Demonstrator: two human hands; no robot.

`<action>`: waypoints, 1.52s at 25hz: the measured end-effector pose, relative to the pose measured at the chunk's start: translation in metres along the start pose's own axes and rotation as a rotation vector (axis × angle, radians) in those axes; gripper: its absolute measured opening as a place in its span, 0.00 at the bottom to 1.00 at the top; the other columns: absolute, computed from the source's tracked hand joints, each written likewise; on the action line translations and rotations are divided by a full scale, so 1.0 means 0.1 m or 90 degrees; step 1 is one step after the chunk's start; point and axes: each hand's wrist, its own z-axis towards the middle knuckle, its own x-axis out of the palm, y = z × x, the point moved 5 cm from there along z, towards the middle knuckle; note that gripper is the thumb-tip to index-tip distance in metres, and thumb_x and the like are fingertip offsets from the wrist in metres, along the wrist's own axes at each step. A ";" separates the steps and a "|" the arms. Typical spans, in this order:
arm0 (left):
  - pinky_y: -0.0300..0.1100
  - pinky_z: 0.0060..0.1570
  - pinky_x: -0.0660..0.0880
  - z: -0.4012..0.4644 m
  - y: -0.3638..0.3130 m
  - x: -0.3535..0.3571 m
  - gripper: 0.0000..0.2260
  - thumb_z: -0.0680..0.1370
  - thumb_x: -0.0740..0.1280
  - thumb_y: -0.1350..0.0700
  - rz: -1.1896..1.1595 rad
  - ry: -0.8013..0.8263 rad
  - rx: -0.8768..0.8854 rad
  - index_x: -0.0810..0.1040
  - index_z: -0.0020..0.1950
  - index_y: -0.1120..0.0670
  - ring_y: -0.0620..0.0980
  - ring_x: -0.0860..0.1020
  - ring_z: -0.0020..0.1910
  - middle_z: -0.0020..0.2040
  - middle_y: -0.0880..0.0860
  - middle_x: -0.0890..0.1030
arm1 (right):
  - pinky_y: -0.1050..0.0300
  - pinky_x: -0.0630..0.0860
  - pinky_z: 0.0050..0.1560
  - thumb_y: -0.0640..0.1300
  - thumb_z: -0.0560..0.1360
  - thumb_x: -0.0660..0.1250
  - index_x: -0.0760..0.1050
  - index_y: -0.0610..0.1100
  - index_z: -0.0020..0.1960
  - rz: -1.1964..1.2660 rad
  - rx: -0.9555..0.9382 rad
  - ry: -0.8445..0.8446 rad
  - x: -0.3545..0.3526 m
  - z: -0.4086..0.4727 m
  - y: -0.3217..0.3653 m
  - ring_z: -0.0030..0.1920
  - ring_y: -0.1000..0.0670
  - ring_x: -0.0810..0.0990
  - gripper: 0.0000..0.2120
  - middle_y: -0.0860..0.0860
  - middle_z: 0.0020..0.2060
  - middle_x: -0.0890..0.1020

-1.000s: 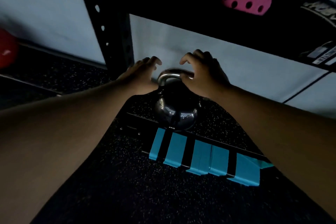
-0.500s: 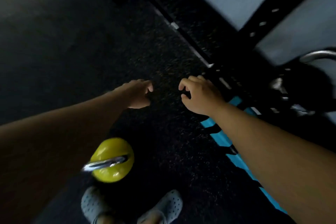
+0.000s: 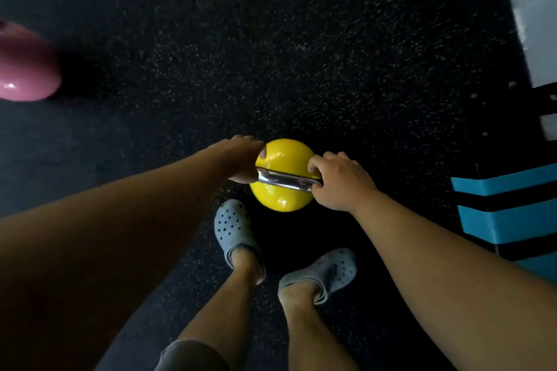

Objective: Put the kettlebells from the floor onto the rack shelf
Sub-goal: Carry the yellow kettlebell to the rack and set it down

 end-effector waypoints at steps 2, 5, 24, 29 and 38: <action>0.51 0.50 0.75 0.11 0.02 0.22 0.21 0.67 0.69 0.53 0.009 -0.001 0.044 0.72 0.60 0.45 0.56 0.72 0.59 0.59 0.52 0.74 | 0.43 0.71 0.56 0.46 0.71 0.66 0.71 0.47 0.58 -0.034 0.011 0.044 0.25 0.13 -0.01 0.56 0.40 0.71 0.16 0.45 0.54 0.74; 0.44 0.39 0.72 0.33 -0.04 0.44 0.10 0.67 0.70 0.52 0.003 -0.002 0.091 0.74 0.46 0.44 0.52 0.75 0.49 0.49 0.50 0.76 | 0.44 0.71 0.54 0.49 0.73 0.66 0.72 0.45 0.52 -0.043 0.015 0.065 0.49 0.30 -0.12 0.56 0.39 0.71 0.11 0.44 0.53 0.72; 0.37 0.24 0.68 0.21 -0.85 -0.54 0.03 0.68 0.70 0.50 0.023 -0.038 0.202 0.78 0.38 0.48 0.42 0.75 0.27 0.29 0.46 0.77 | 0.59 0.70 0.25 0.49 0.59 0.71 0.75 0.40 0.31 0.212 0.151 -0.082 -0.34 -0.10 -0.49 0.30 0.46 0.78 0.12 0.50 0.25 0.76; 0.38 0.26 0.70 0.15 -1.50 -1.56 0.06 0.68 0.70 0.48 0.115 -0.071 0.300 0.80 0.40 0.49 0.46 0.77 0.30 0.32 0.48 0.79 | 0.67 0.59 0.21 0.49 0.58 0.70 0.68 0.48 0.24 0.255 0.223 -0.231 -1.28 -0.54 -0.70 0.26 0.48 0.74 0.12 0.55 0.21 0.70; 0.38 0.22 0.63 0.51 -3.21 -3.62 0.09 0.67 0.69 0.48 0.346 -0.130 0.473 0.74 0.33 0.51 0.49 0.73 0.26 0.25 0.48 0.72 | 0.55 0.66 0.29 0.52 0.62 0.74 0.73 0.42 0.28 0.298 0.371 -0.456 -3.08 -1.06 -1.62 0.32 0.41 0.79 0.16 0.45 0.25 0.74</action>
